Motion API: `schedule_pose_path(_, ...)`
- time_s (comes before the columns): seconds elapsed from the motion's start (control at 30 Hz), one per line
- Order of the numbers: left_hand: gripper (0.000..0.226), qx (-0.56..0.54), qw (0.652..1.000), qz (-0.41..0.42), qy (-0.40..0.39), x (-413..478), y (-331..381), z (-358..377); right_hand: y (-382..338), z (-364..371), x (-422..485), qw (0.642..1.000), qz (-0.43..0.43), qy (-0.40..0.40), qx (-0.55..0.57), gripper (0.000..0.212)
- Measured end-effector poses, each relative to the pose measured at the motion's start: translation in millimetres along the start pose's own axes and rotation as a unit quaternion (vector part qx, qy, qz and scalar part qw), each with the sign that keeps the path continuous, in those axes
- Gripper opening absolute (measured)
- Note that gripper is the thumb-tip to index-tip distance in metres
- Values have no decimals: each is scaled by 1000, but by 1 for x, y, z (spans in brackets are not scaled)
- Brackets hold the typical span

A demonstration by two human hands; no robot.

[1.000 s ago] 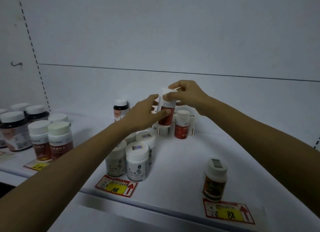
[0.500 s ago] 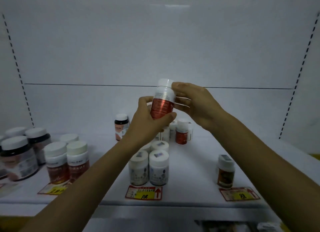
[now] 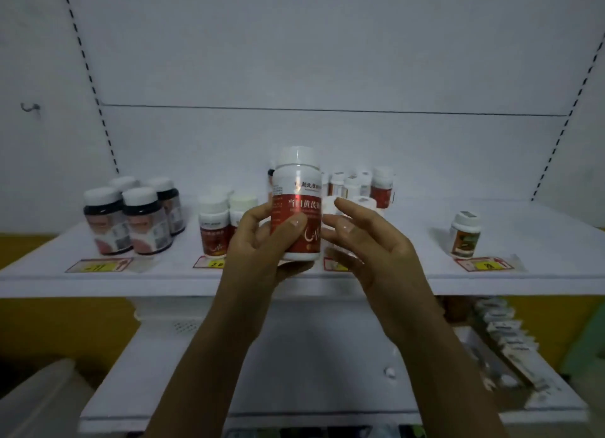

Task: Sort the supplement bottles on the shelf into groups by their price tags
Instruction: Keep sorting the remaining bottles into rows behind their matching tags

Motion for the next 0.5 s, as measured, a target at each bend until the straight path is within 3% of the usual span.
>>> schedule_pose_path(0.27,39,-25,999,-10,31,-41,-3,-35,11,45,-22,997,-31,-71,-26,45)
schedule_pose_path(0.5,42,-71,993,-47,79,-57,-6,-36,24,41,-18,993,2,-119,15,45)
Point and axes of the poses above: each hand's wrist, its own x-axis towards the middle knuckle, its own z-axis out of the palm, y = z × x, the point moved 2 cm from there along x, towards the middle knuckle, and after that the axes turned 4 degrees about -z, right-handed, at the moved point
